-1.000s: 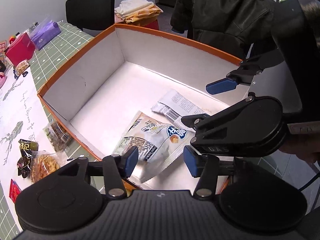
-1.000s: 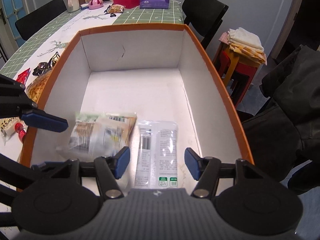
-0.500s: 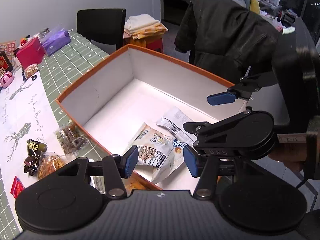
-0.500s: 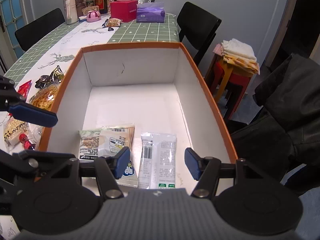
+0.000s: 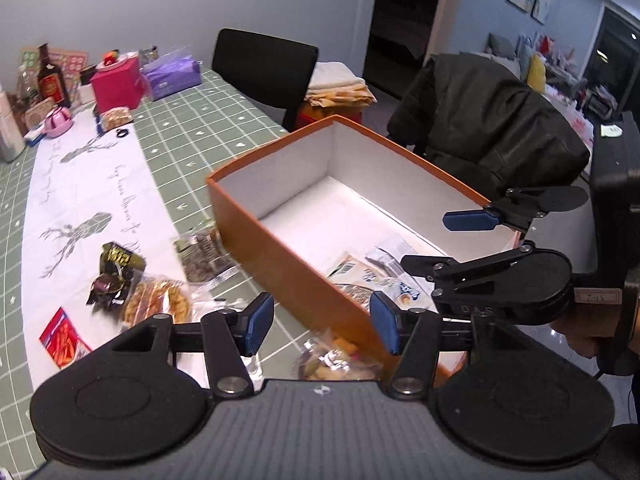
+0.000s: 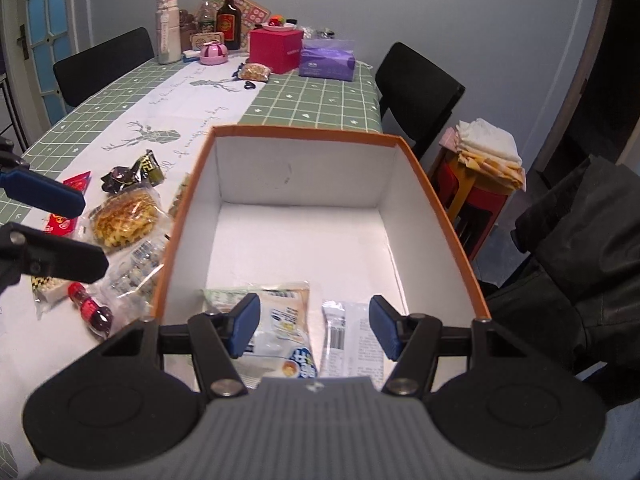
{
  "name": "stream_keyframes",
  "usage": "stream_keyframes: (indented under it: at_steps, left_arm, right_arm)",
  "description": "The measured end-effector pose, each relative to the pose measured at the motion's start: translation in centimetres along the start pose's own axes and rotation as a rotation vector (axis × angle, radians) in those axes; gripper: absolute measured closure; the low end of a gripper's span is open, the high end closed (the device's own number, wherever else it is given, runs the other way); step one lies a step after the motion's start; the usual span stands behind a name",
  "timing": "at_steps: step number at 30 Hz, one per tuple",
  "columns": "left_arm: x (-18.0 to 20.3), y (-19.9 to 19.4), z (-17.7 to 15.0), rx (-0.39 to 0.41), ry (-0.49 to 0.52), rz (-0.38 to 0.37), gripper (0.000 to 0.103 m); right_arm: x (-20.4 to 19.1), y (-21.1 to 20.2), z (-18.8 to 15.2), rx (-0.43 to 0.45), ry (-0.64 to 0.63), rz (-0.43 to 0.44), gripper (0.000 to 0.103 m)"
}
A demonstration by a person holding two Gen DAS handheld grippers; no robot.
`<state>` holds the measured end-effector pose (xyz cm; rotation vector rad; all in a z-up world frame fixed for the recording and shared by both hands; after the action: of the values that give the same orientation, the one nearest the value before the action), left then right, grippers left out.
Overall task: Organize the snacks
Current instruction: 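Withdraw both tools from the box back over the table snacks, then grasp the yellow-checkered MILNI bag with the left tool while the right tool grasps the red bottle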
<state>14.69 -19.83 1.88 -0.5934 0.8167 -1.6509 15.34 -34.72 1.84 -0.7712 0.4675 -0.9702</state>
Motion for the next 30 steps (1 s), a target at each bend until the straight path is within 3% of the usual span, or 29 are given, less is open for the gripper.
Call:
stream_keyframes:
  at_steps: [13,23,30]
  left_arm:
    - [-8.1,-1.8,-5.1,0.000,-0.091,0.057,0.037]
    - [-13.6,-0.3,-9.6,-0.034,-0.143,0.094,0.035]
    - [-14.7,0.6,-10.6,0.050,-0.140,0.082,0.023]
  right_arm:
    - [-6.9,-0.2,1.6,0.030,-0.152,0.045,0.044]
    - [-13.6,2.4,0.0,-0.031,-0.308,0.118,0.044]
    - [-16.1,4.1,-1.6,-0.072,-0.347,0.183,0.044]
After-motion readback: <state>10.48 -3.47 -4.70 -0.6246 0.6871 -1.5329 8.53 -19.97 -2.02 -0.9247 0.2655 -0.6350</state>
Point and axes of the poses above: each gripper's, at about its wrist camera, not at the fingertips, and y roughly the way its jaws point, x to its right, z to its top, the point moved 8 cm from there along y, roughly the way its jaws point, and after that the axes turned 9 degrees about z, right-handed, at the moved point
